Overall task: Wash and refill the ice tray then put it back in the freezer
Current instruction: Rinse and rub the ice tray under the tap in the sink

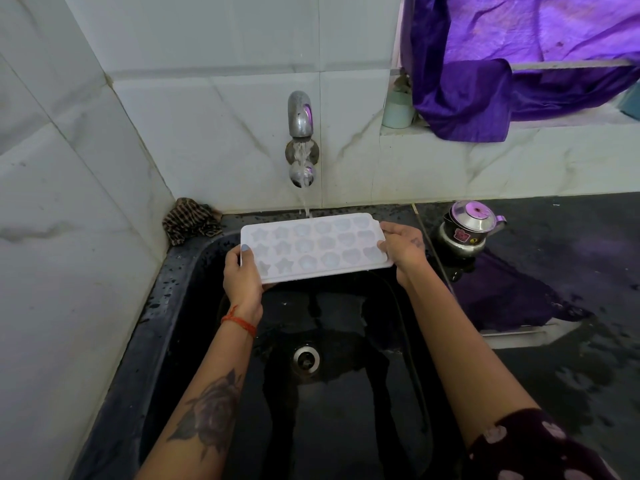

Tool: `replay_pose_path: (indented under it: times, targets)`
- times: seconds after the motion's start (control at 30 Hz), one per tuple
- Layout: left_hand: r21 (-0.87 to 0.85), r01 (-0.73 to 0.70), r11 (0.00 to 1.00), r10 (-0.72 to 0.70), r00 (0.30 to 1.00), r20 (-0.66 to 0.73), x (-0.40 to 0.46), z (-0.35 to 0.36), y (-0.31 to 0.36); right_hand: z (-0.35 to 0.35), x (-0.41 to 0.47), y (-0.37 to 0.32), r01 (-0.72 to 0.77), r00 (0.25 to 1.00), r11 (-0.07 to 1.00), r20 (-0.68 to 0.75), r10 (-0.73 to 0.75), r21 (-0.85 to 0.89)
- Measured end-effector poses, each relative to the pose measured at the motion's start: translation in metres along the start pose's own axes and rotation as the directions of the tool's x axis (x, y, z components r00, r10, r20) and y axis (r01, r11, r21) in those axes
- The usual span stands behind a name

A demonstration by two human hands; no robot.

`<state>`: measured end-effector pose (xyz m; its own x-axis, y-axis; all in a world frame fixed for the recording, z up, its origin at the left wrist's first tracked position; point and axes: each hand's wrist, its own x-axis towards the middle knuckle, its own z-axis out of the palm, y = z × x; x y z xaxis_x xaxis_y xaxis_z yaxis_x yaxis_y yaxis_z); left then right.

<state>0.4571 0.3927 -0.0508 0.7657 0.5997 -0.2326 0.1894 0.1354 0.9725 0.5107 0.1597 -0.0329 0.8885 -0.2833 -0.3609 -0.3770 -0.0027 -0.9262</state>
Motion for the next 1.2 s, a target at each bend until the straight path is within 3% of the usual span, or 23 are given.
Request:
replay_pose_path:
  times: [0.6, 0.93, 1.2]
  targets:
    - [-0.04, 0.069, 0.997, -0.068, 0.997, 0.019, -0.019, 0.024, -0.001, -0.027, 0.015, 0.0, 0.019, 1.0, 1.0, 0.022, -0.018, -0.016]
    - [-0.031, 0.076, 0.997, -0.079, 0.994, -0.079, -0.025, 0.022, -0.008, -0.033, 0.006, 0.002, 0.019, 0.999, 0.999, 0.041, -0.018, -0.029]
    - [-0.011, 0.075, 0.997, -0.075, 0.997, -0.014, -0.031, 0.033, -0.004, -0.046, -0.002, -0.001, -0.031, 0.998, 0.999, -0.057, 0.029, -0.035]
